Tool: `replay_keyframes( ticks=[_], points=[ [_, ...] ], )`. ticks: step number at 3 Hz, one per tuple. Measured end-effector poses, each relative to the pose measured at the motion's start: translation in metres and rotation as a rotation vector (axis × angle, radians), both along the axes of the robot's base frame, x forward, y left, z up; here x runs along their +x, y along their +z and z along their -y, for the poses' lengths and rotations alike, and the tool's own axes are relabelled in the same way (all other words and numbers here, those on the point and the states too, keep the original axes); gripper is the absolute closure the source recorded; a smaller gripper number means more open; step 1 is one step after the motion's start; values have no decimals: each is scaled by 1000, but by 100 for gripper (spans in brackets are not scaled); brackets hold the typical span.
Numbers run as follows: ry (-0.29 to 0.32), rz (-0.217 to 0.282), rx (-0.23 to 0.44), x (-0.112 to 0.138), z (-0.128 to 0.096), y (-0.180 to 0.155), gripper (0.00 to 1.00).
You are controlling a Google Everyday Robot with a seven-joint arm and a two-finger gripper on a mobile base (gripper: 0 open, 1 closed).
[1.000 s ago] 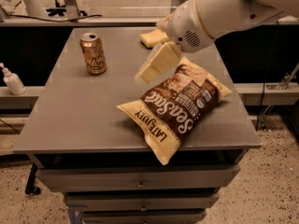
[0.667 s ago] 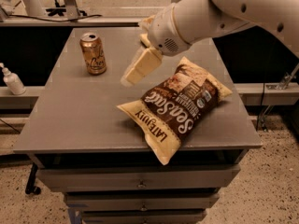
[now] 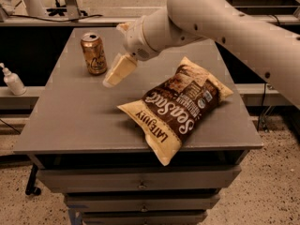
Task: Pick orange can
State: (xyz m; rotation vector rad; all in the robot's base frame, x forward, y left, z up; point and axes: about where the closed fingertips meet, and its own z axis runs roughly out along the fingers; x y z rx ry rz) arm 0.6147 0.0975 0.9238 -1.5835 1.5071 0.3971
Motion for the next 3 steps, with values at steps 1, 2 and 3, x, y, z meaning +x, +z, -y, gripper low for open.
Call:
replay_keyframes(
  ticks=[1, 2, 3],
  points=[
    [-10, 9, 42, 30, -30, -16, 0],
    [-29, 13, 94, 55, -45, -22, 0],
    [-65, -3, 191, 80, -48, -23, 0]
  ],
)
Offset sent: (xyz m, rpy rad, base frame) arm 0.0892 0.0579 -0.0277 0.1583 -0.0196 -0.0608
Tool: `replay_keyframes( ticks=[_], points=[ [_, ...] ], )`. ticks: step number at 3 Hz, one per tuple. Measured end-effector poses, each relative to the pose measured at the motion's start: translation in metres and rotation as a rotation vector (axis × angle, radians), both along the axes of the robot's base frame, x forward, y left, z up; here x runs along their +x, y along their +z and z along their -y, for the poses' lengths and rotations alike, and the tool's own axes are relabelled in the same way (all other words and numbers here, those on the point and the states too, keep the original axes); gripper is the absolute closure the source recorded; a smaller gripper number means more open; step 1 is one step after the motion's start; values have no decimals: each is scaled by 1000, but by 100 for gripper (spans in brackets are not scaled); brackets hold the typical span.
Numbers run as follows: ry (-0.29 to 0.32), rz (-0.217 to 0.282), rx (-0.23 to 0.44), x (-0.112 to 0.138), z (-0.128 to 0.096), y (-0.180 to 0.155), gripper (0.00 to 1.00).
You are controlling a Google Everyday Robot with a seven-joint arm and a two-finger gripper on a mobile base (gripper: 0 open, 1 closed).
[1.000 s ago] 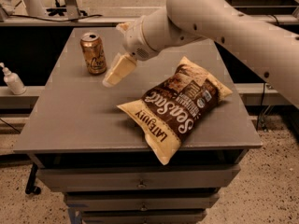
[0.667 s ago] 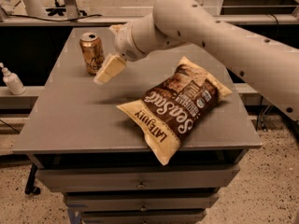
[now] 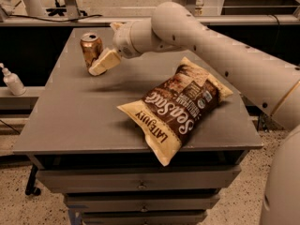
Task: Pick orange can
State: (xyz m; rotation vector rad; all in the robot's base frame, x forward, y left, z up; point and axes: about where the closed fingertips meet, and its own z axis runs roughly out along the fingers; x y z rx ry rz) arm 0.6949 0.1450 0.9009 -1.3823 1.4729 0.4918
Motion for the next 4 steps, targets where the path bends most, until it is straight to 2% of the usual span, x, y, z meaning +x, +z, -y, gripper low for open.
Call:
replay_keyframes(
  ticks=[1, 2, 3, 4],
  points=[
    [-4, -105, 112, 10, -15, -9, 0],
    [-12, -215, 188, 13, -26, -23, 0],
    [-7, -269, 219, 12, -34, -28, 18],
    [2, -288, 243, 8, -36, -26, 41]
  ],
)
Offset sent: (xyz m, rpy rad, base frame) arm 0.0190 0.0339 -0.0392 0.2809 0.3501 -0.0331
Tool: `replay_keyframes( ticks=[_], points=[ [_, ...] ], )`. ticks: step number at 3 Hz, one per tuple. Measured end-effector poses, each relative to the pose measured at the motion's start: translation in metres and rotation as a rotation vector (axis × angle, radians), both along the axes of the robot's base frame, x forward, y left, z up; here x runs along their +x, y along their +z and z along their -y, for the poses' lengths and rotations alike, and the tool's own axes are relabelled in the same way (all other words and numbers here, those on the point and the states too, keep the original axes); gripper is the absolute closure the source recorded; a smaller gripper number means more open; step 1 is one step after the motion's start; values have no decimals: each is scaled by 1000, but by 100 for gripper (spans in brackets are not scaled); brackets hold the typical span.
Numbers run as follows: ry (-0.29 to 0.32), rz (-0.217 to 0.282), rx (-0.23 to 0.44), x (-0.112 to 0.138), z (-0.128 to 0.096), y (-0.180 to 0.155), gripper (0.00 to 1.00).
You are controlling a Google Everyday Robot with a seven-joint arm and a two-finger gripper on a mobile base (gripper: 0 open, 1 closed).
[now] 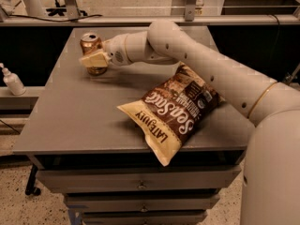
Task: Pick orange can
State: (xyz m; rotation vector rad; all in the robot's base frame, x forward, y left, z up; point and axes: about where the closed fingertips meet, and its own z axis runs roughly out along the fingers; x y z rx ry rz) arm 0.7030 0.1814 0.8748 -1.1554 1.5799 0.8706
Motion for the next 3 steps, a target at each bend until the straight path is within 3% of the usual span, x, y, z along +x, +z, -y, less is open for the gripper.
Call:
replay_keyframes(
  ticks=[2, 3],
  points=[
    [40, 42, 63, -20, 0, 29, 88],
    [95, 92, 115, -38, 2, 64, 100]
  ],
)
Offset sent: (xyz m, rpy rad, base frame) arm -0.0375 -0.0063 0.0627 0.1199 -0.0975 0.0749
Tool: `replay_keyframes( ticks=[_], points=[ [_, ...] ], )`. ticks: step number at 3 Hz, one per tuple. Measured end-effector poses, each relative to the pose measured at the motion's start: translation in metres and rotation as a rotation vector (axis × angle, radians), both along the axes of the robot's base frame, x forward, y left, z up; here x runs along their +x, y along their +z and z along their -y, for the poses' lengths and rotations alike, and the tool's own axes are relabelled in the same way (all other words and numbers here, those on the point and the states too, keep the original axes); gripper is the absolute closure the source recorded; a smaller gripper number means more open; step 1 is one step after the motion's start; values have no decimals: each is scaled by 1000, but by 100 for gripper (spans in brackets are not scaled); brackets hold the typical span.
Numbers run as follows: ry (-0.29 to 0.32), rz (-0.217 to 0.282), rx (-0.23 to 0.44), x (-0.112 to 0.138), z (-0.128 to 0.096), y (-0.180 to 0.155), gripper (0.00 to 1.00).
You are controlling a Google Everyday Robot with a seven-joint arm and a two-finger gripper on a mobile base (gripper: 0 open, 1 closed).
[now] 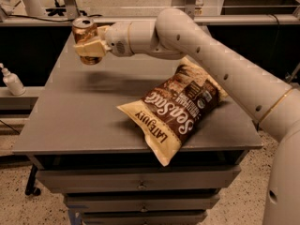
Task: Pick orange can
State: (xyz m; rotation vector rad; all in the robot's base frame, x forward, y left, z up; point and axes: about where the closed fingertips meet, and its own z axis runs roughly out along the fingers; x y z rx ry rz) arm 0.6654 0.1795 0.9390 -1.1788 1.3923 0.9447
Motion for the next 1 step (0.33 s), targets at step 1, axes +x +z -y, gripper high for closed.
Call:
replay_keyframes(
  ticks=[1],
  points=[
    [9, 5, 3, -3, -1, 2, 100]
  ],
)
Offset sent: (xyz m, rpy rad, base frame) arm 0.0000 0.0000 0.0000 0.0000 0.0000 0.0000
